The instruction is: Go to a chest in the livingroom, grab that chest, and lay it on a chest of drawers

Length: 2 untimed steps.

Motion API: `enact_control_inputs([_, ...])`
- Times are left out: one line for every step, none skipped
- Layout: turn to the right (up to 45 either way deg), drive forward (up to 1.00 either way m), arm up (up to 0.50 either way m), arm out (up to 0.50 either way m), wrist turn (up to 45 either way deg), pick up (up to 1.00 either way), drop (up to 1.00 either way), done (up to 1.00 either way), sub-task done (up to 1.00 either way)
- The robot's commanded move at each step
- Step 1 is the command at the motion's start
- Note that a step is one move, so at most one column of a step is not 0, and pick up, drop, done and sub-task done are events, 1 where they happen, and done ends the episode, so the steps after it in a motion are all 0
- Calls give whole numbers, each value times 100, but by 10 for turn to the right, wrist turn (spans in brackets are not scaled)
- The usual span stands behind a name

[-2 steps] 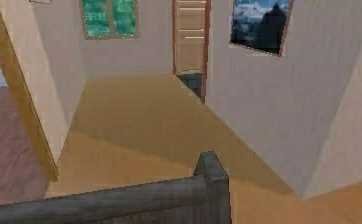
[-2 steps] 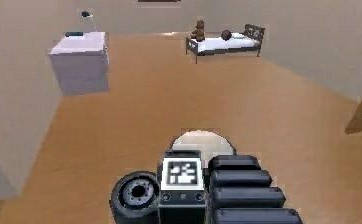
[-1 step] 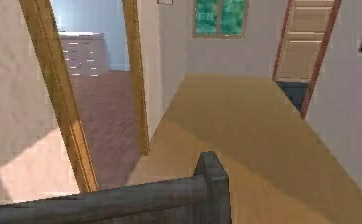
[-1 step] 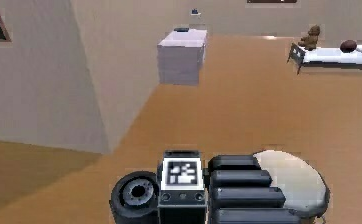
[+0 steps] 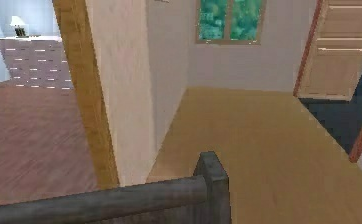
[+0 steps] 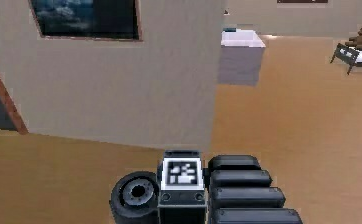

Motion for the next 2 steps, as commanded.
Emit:
enact_control_inputs([-180,0,0,0,0,0,0,0,0])
enact_control_inputs([0,10,0,0,0,0,0,0,0])
